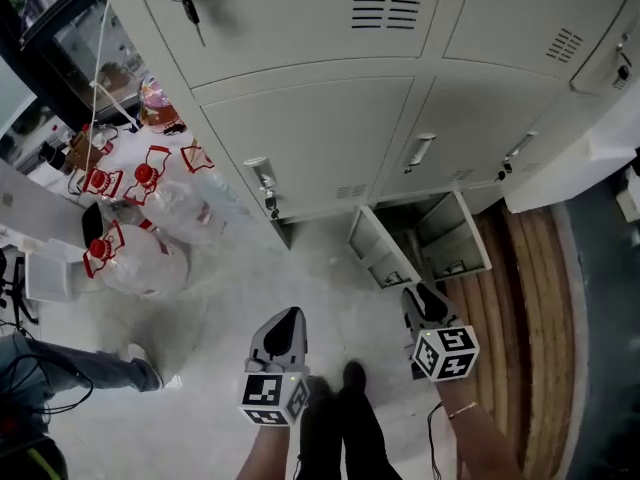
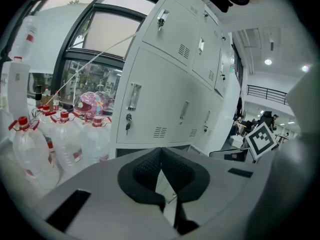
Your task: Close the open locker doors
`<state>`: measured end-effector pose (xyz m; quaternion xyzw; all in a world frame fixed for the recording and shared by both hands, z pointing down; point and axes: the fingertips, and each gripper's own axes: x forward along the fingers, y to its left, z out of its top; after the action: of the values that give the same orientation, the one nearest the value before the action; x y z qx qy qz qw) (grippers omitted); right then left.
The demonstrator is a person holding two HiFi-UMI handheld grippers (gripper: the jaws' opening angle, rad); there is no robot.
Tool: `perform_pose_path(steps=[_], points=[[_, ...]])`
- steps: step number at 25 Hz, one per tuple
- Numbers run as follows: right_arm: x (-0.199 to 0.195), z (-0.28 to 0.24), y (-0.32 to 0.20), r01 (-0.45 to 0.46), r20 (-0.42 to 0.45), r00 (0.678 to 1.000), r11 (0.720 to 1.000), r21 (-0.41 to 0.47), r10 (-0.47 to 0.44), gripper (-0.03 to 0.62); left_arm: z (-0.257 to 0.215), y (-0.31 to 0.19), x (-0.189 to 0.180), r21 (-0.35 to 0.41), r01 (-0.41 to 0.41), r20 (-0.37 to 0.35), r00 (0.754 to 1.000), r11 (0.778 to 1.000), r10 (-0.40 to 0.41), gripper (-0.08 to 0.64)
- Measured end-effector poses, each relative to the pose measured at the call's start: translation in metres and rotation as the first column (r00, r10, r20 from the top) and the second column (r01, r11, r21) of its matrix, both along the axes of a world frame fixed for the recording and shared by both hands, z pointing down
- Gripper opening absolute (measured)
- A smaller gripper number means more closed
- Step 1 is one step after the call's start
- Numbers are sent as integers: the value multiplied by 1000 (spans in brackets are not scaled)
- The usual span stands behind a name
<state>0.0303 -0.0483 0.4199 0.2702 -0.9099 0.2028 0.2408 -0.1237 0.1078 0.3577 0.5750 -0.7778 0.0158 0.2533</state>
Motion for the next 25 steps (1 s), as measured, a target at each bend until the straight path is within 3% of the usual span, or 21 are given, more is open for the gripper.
perform_pose_path(steps=[7, 11, 25], points=[[11, 63, -47, -25, -55, 998, 999, 29, 26, 123, 52, -27, 1, -7, 12, 2, 1000, 1000, -12, 20], [11, 89, -63, -5, -98, 995, 999, 40, 9, 161, 69, -38, 4, -22, 5, -3, 1000, 1000, -5, 20], [11, 149, -78, 25, -210, 977, 999, -24, -30, 193, 106, -45, 8, -64, 9, -41, 999, 998, -12, 20]])
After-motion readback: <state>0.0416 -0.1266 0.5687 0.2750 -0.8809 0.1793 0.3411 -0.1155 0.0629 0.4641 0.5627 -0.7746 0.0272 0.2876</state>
